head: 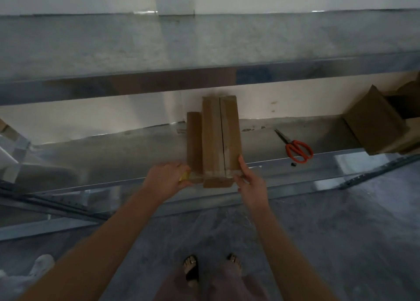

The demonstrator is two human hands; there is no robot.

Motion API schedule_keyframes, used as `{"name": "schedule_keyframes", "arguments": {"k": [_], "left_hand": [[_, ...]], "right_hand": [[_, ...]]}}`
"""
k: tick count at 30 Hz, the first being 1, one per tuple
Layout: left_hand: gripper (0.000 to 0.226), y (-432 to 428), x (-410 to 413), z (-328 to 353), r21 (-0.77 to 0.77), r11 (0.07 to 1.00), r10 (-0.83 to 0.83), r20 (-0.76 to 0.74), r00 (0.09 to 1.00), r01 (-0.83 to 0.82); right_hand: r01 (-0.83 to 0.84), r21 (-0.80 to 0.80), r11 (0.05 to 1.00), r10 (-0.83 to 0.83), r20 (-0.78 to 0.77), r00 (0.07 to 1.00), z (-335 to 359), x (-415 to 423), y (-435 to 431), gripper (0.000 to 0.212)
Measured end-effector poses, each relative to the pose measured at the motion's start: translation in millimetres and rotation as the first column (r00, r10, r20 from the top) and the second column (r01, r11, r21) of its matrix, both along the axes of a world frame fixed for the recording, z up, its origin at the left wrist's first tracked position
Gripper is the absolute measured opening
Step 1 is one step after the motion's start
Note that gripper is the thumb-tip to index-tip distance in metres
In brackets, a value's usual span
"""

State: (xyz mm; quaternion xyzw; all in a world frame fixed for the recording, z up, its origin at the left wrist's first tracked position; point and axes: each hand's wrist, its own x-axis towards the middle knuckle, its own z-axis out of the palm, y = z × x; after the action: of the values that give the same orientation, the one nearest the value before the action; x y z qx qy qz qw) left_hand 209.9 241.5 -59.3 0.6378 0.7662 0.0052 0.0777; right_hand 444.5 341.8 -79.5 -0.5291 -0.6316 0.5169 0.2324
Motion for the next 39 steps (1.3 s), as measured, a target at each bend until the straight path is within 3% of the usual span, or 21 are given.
{"name": "schedule_keyframes", "arguments": {"k": [2, 4, 6, 8, 16, 22, 27, 32, 39], "left_hand": [[0.051, 2, -2, -3, -0.024, 1.0, 0.007, 0.001, 1.0, -0.007], [0.048, 2, -6, -4, -0.04, 0.999, 0.035, 0.239, 0.97, -0.026], [0.042, -1, -10, -2, -0.024, 0.999, 0.048, 0.506, 0.861, -0.042], [0.04, -4, -16, 1, 0.017, 0.999, 0.013, 0.59, 0.807, -0.029], [0.037, 0, -10, 9, 0.092, 0.995, -0.086, 0.482, 0.872, 0.047], [0.043, -2, 7, 4, 0.067, 0.995, 0.027, 0.482, 0.876, -0.068], [0.038, 1, 28, 1, 0.076, 0.978, 0.138, 0.463, 0.876, -0.194], [0.04, 1, 46, -2, 0.015, 0.948, 0.278, 0.454, 0.847, -0.319], [0.04, -2, 65, 3, -0.017, 0.905, 0.393, 0.423, 0.817, -0.426]], "right_hand": [[-0.01, -0.007, 1.0, 0.01, -0.006, 1.0, 1, 0, 0, 0.062], [-0.008, 0.005, 1.0, 0.008, -0.004, 1.0, 0, 1, 1, 0.061], [-0.008, 0.016, 1.0, 0.008, -0.005, 1.0, -1, 2, 1, 0.062], [-0.021, 0.025, 0.999, 0.021, -0.003, 1.0, -3, 3, 2, 0.062], [-0.202, 0.225, 0.953, 0.156, 0.206, 0.966, -8, 25, 6, 0.055], [-0.359, 0.458, 0.813, 0.054, 0.555, 0.83, -21, 83, 44, 0.051], [-0.441, 0.499, 0.746, 0.004, 0.658, 0.753, -31, 130, 119, 0.053], [-0.534, 0.431, 0.727, 0.047, 0.745, 0.665, -40, 142, 182, 0.046], [-0.453, 0.272, 0.849, 0.051, 0.811, 0.583, -49, 128, 225, 0.04]]}}
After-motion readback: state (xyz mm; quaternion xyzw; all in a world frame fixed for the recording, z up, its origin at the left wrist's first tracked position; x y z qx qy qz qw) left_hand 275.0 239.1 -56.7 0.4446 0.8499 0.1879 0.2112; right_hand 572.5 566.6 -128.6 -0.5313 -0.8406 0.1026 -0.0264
